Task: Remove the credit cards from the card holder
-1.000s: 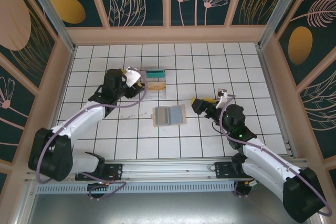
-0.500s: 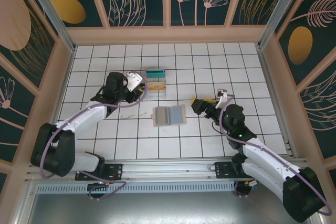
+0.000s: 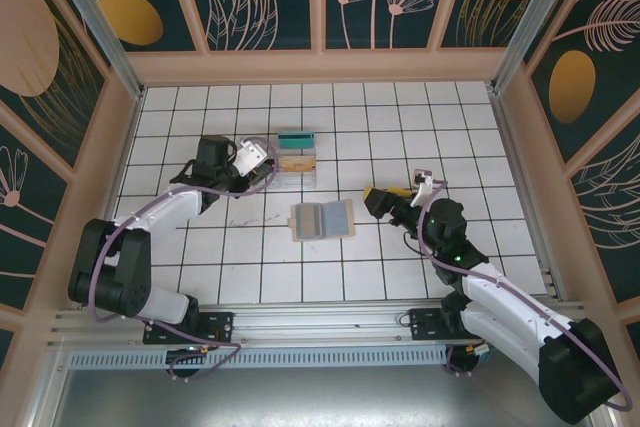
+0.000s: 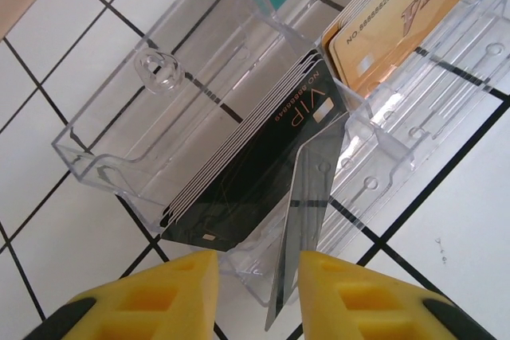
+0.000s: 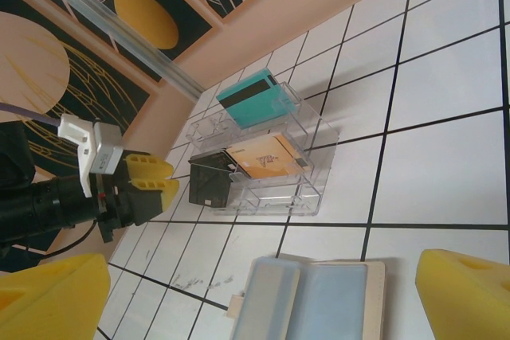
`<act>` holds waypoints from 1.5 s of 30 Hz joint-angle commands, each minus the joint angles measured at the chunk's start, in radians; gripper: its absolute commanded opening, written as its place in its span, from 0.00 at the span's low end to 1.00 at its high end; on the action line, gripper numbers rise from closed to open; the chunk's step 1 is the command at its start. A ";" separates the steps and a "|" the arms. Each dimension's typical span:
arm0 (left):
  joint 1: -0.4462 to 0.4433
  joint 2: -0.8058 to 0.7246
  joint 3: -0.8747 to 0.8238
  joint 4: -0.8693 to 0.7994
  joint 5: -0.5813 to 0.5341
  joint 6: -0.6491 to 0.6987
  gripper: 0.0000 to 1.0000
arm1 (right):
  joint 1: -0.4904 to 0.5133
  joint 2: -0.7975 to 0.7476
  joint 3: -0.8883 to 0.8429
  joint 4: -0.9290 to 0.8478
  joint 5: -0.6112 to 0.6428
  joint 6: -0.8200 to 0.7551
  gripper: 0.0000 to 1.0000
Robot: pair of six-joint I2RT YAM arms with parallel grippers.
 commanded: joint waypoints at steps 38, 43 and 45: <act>0.012 0.163 0.116 -0.076 0.065 0.031 0.28 | 0.001 0.017 0.021 0.007 -0.004 -0.001 0.99; 0.011 0.138 0.103 -0.085 0.072 0.048 0.14 | 0.001 0.019 0.021 0.007 -0.005 -0.001 0.99; 0.012 0.118 0.080 -0.077 0.073 0.060 0.06 | 0.001 0.020 0.022 0.009 -0.007 -0.001 0.99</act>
